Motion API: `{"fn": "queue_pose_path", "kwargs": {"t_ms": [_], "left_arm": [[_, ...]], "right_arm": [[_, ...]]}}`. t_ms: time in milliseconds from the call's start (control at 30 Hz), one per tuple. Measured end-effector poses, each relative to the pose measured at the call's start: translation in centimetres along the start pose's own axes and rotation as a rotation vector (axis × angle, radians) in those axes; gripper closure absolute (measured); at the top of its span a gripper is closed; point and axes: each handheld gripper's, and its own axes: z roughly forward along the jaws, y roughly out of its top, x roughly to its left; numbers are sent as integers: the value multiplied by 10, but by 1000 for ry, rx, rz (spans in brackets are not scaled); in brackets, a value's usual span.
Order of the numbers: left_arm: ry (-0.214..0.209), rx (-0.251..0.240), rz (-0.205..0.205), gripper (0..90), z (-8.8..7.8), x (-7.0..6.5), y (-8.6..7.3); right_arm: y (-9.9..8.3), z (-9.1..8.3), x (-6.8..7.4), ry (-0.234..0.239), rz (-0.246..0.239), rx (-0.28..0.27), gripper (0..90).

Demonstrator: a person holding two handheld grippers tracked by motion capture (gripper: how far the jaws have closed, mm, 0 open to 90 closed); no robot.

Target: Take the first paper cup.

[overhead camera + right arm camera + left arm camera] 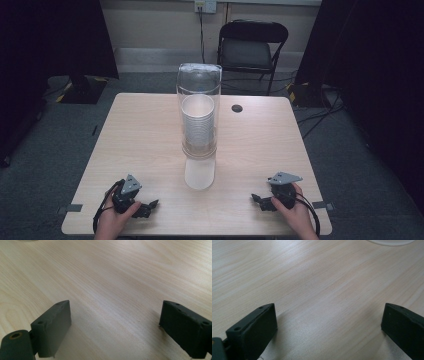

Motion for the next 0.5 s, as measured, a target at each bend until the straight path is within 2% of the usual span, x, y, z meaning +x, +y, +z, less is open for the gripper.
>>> {"fn": "queue_pose_path", "kwargs": {"t_ms": [333, 400, 433, 500], "left_arm": [[-3, 0, -1, 0, 0, 0, 0], [-3, 0, -1, 0, 0, 0, 0], [-3, 0, -2, 0, 0, 0, 0], [-3, 0, -2, 0, 0, 0, 0]], "right_arm": [[1, 1, 1, -8, -8, -6, 90], [3, 3, 7, 3, -21, -7, 106], [5, 4, 11, 11, -16, -16, 153], [9, 7, 20, 23, -29, -24, 175]]}}
